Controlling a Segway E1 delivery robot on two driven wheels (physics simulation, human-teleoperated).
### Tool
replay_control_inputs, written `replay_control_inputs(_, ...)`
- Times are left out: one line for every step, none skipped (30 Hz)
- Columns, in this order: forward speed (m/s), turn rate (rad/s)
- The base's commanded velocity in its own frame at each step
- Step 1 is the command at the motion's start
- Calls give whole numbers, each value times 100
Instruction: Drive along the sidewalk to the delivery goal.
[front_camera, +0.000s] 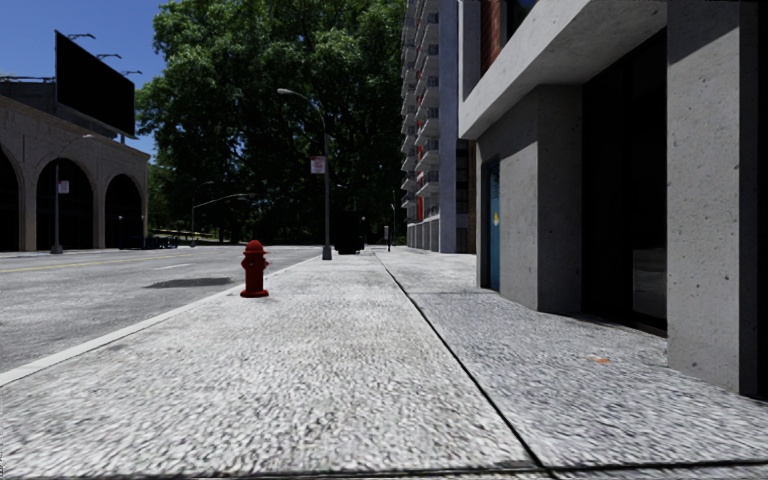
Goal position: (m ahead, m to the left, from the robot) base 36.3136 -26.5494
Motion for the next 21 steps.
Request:
replay_control_inputs(200,0)
replay_control_inputs(200,0)
replay_control_inputs(200,0)
replay_control_inputs(200,0)
replay_control_inputs(200,0)
replay_control_inputs(200,0)
replay_control_inputs(200,0)
replay_control_inputs(200,0)
replay_control_inputs(200,0)
replay_control_inputs(200,0)
replay_control_inputs(200,0)
replay_control_inputs(200,0)
replay_control_inputs(200,0)
replay_control_inputs(200,0)
replay_control_inputs(200,0)
replay_control_inputs(200,0)
replay_control_inputs(200,0)
replay_control_inputs(200,0)
replay_control_inputs(200,0)
replay_control_inputs(200,0)
replay_control_inputs(200,0)
